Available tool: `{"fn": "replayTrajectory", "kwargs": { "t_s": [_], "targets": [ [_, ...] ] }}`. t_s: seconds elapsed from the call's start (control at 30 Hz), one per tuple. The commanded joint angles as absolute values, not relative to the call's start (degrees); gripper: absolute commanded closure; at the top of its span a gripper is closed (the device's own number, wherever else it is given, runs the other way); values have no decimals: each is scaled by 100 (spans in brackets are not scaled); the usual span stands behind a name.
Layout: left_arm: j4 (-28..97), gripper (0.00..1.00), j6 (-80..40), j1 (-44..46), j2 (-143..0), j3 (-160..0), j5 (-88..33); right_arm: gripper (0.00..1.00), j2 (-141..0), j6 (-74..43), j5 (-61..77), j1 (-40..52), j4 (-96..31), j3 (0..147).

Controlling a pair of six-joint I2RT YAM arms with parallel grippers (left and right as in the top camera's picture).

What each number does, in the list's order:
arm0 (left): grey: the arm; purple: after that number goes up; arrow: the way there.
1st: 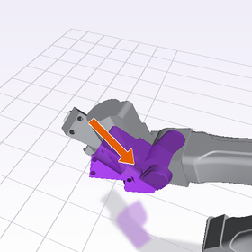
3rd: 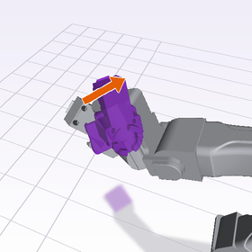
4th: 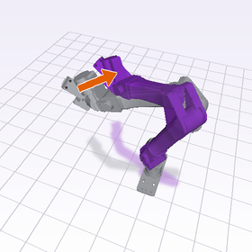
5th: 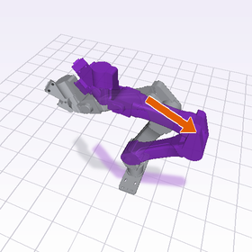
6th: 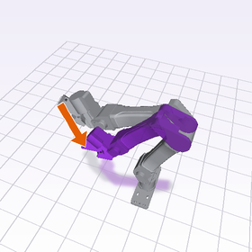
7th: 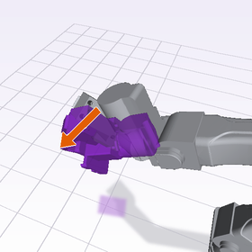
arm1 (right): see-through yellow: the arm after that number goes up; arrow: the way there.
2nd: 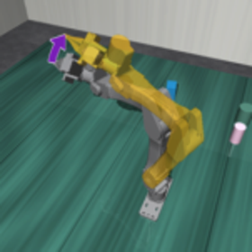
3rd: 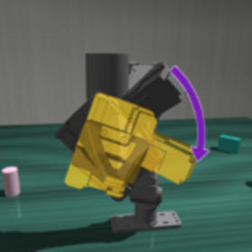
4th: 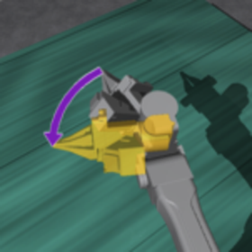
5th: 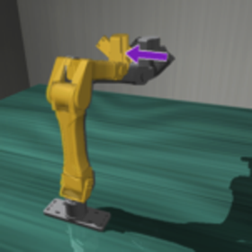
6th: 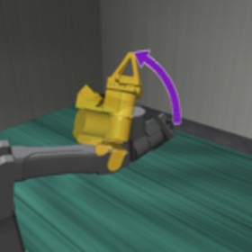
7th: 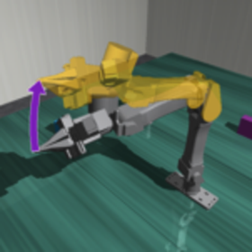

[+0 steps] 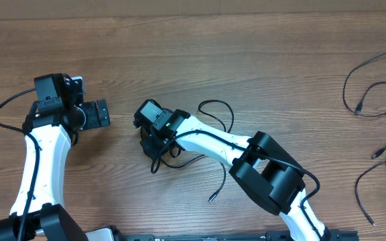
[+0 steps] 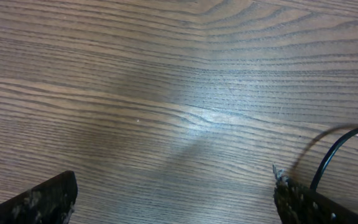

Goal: Untangle cables
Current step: 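Grasp the last black cable with the right gripper and lift it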

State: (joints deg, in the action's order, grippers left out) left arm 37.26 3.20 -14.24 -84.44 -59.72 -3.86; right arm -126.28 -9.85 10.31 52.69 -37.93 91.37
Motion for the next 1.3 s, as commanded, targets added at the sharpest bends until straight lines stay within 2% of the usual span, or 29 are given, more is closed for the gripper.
{"fn": "replayTrajectory", "kwargs": {
  "t_s": [0.0, 0.3, 0.37, 0.53, 0.7, 0.87, 0.9, 0.97, 1.27],
  "targets": [
    [3721, 0, 368, -1422, -8318, -6071, -447, 59, -12584, -1068, 1098, 5325, -3734, 8993],
    [3721, 1, 368, -1422, -8318, -6071, -447, 75, -12851, -1068, 816, 5332, -3732, 8993],
    [3721, 0, 366, -1422, -8318, -6071, -447, 83, -12851, -1068, 703, 5330, -3732, 8993],
    [3721, 0, 368, -1422, -8318, -6071, -447, 96, -12851, -1072, 226, 5330, -3776, 8995],
    [3721, 0, 368, -1422, -8318, -6071, -447, 96, -12849, -1068, -982, 5238, -3806, 9120],
    [3721, 1, 366, -1422, -8318, -6071, -447, 96, -12849, -1044, -3197, 4923, -3776, 9395],
    [3721, 0, 368, -1422, -8318, -6071, -447, 96, -12849, -934, -4066, 4698, -3599, 9476],
    [3721, 0, 366, -1422, -8318, -6071, -447, 96, -12849, -626, -4694, 4421, -3306, 9529],
    [3721, 0, 368, -1422, -8318, -6071, -447, 96, -12849, 550, -5094, 2561, -1938, 9926]
  ]
}}
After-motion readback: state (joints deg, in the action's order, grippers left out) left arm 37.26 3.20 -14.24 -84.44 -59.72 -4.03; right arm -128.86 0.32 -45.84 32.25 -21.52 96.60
